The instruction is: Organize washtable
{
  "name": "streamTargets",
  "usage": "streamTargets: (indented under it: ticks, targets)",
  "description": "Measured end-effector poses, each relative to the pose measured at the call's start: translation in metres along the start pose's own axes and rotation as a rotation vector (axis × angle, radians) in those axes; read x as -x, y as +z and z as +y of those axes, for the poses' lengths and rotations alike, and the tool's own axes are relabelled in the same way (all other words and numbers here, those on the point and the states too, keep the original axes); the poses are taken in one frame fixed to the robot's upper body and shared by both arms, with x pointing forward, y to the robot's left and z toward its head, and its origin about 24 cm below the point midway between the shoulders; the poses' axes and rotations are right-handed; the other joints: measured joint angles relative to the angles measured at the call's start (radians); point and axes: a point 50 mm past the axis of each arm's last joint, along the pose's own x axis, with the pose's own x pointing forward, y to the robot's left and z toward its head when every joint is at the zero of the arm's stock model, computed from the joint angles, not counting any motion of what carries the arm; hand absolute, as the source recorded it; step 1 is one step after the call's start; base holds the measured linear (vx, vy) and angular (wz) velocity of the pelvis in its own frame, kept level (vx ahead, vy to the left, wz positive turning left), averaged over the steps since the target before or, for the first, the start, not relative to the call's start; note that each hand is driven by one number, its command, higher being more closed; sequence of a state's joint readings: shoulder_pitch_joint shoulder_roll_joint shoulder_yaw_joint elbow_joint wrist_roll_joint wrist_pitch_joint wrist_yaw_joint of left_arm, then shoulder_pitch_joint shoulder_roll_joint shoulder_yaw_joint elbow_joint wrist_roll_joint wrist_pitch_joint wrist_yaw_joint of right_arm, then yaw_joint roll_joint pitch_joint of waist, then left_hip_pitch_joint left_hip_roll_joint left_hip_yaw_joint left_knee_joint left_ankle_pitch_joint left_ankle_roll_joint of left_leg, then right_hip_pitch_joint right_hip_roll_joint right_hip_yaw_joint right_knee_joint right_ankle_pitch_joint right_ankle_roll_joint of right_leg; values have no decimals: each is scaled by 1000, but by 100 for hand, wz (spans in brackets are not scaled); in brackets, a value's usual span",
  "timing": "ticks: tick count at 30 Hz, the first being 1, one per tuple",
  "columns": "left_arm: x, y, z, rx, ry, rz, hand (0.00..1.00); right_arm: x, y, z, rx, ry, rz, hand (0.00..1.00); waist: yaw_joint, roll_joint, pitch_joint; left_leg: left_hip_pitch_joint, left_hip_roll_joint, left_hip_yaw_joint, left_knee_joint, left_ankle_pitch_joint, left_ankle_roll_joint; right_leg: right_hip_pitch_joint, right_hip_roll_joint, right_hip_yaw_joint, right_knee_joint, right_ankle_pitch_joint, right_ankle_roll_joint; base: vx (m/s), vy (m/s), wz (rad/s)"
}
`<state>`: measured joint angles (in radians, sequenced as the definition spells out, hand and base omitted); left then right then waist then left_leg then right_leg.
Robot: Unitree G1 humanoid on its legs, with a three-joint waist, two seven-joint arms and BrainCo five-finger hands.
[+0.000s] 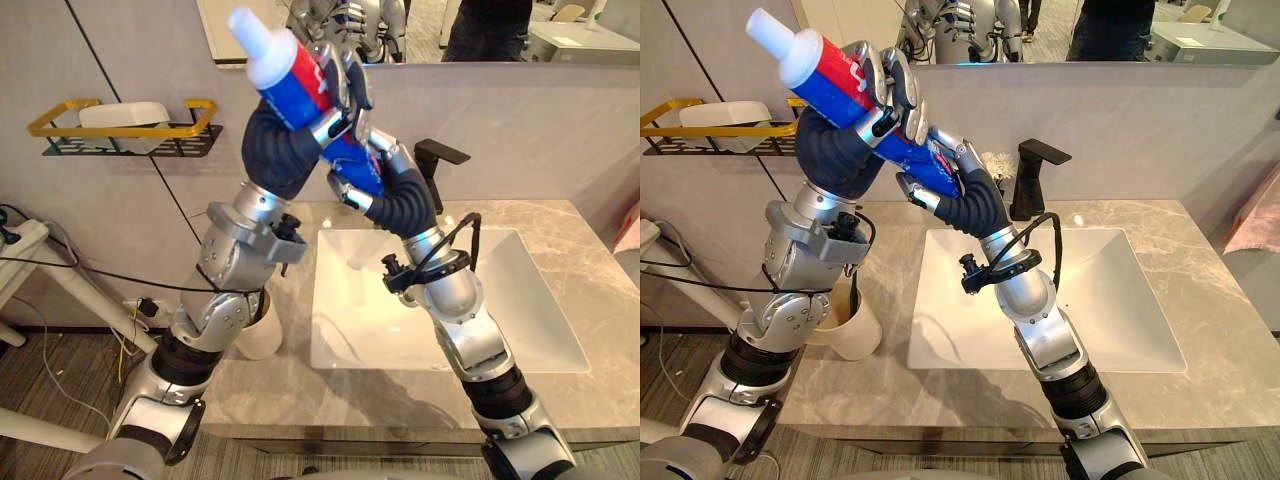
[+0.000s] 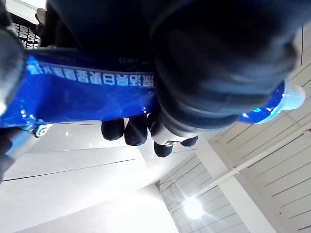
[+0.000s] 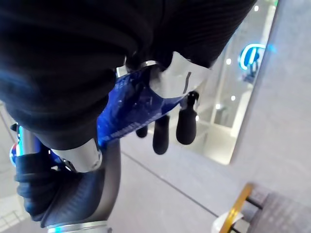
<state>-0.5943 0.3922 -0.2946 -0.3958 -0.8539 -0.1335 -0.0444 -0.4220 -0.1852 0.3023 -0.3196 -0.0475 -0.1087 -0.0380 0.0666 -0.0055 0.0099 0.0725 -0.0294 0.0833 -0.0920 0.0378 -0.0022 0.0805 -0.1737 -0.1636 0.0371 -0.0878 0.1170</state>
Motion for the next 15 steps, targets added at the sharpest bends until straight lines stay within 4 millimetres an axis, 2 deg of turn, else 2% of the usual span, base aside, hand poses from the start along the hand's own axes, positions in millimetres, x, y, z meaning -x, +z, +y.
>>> streamTargets:
  ticks: [12, 15]
  targets:
    - [2, -2, -1, -9, -20, 16, 100, 19, -14, -18, -29, -96, 86, 0, -1, -10, -6, 4, 6, 9, 0, 0, 0, -1, 5, 8, 0, 3, -3, 0, 0, -1]
    - [8, -5, 1, -13, -1, 35, 100, 30, -20, -26, -44, -141, 129, 0, 0, -11, -7, 5, 12, 16, 0, -1, -1, -4, 14, 17, -3, 8, -8, 0, 0, -8]
